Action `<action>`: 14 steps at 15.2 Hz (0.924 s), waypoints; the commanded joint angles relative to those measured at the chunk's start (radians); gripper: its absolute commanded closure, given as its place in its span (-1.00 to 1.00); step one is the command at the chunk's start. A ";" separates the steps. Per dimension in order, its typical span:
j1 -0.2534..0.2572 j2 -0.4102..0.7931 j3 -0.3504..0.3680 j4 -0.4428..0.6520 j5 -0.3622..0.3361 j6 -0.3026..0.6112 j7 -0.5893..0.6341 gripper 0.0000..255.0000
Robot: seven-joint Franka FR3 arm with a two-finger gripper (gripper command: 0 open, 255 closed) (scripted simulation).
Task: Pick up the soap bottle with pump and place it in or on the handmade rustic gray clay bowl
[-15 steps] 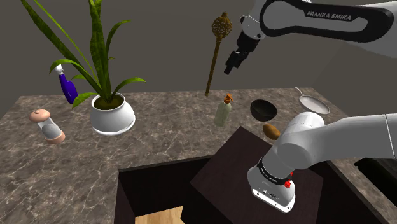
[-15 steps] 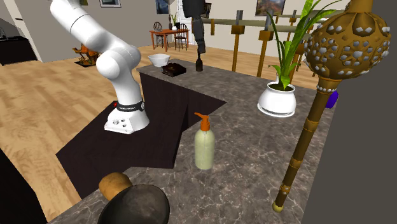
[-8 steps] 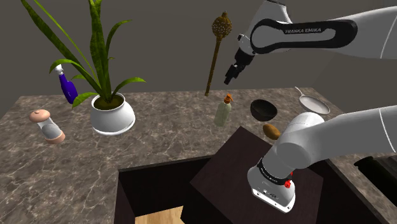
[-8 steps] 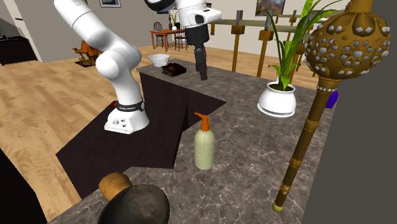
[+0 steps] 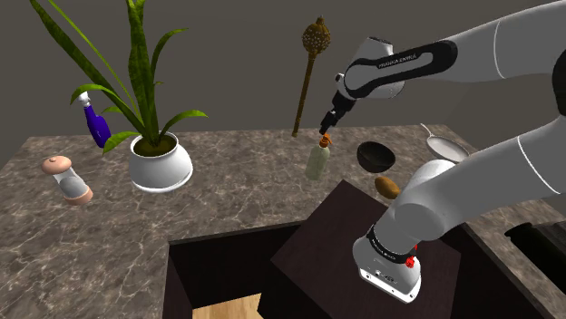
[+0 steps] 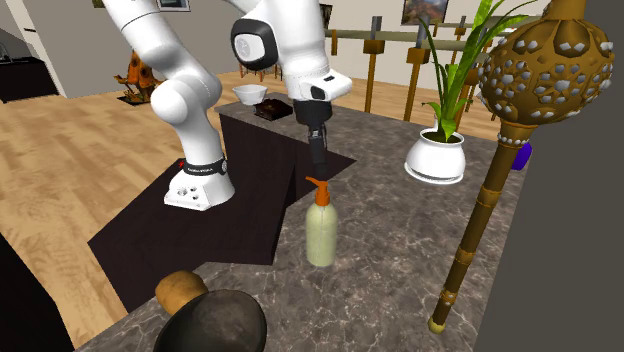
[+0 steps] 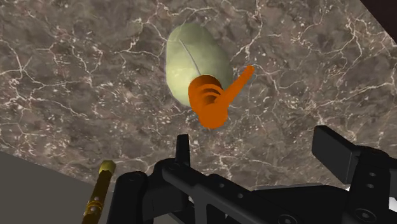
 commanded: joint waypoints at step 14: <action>0.075 0.213 -0.113 -0.016 0.117 0.208 -0.141 -1.00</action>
